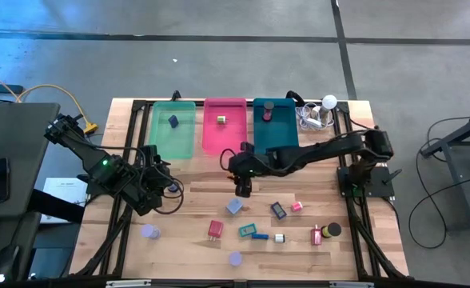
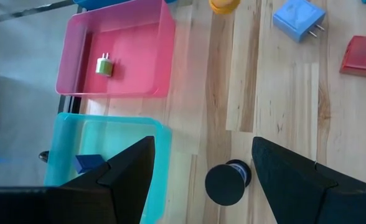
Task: Pick & Place Office items
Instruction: Put the yellow hourglass into the blue bin
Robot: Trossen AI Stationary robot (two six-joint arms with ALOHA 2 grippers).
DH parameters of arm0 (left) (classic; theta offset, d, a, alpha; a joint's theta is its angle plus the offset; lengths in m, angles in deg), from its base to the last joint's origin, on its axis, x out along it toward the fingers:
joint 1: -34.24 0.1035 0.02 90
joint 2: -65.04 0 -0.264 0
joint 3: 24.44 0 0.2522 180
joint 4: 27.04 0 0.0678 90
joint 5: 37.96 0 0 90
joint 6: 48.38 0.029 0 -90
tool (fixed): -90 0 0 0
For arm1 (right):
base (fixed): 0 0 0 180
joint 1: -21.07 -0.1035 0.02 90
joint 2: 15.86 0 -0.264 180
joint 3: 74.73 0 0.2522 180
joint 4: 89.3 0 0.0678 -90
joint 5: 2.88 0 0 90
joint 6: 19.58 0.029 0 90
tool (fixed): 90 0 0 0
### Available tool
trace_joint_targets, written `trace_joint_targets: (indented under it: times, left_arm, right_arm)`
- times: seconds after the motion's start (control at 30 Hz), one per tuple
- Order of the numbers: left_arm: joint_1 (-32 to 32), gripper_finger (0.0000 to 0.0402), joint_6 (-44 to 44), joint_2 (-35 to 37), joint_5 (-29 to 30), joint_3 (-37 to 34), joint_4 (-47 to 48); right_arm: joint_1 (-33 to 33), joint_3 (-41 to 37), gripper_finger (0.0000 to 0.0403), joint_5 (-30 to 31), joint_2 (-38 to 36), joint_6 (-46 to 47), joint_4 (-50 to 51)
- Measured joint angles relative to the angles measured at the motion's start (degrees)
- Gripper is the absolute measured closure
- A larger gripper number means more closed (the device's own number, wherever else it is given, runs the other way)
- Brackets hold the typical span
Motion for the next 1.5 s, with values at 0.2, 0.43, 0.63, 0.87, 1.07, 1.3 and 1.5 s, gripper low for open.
trace_joint_targets:
  times: [0.2,0.43,0.63,0.87,1.07,1.3,1.5]
  left_arm:
    - [-0.01,0.0140,-0.13,-0.02,-0.03,0.00,0.00]
    - [-0.02,0.0140,-0.20,-0.09,-0.06,-0.04,-0.20]
    - [-0.02,0.0140,-0.20,-0.09,-0.08,-0.05,-0.21]
    - [-0.01,0.0140,-0.20,-0.09,-0.08,-0.05,-0.22]
    - [-0.02,0.0140,-0.20,-0.09,-0.08,-0.07,-0.22]
    - [-0.01,0.0140,-0.20,-0.09,-0.08,-0.07,-0.22]
    - [-0.01,0.0140,-0.68,-0.09,-0.08,-0.07,-0.36]
  right_arm:
    - [-1.06,-0.12,0.0226,9.40,-5.84,4.29,10.35]
    - [0.16,-0.01,0.0226,16.47,-9.78,10.81,16.80]
    - [3.50,-0.09,0.0226,21.38,-11.49,12.95,24.01]
    - [9.95,-0.32,0.0226,22.80,-12.17,13.20,28.61]
    - [17.04,-6.21,0.0226,20.53,-12.20,11.61,25.12]
    - [24.93,-15.93,0.0225,16.81,-12.21,9.45,9.97]
    - [30.26,-23.40,0.0225,12.78,-12.21,10.25,-3.59]
